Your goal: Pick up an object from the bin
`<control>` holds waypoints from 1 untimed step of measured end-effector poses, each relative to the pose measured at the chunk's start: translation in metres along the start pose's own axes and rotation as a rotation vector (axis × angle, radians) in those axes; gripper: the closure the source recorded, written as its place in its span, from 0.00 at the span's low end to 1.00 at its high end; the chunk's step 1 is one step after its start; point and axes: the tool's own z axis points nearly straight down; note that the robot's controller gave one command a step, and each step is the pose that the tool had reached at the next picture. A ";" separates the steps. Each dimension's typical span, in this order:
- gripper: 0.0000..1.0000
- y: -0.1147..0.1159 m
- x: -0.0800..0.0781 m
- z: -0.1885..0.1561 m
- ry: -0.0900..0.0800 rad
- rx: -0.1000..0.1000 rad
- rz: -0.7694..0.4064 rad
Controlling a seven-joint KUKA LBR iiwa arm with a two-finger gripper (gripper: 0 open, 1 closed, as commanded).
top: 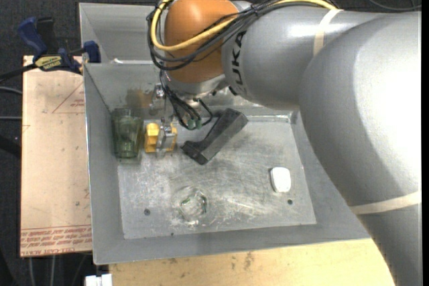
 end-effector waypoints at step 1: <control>1.00 -0.037 -0.010 0.048 -0.001 -0.001 -0.272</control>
Offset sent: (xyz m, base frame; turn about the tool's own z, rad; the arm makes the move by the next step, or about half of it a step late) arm 0.0000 0.0000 0.0000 0.0000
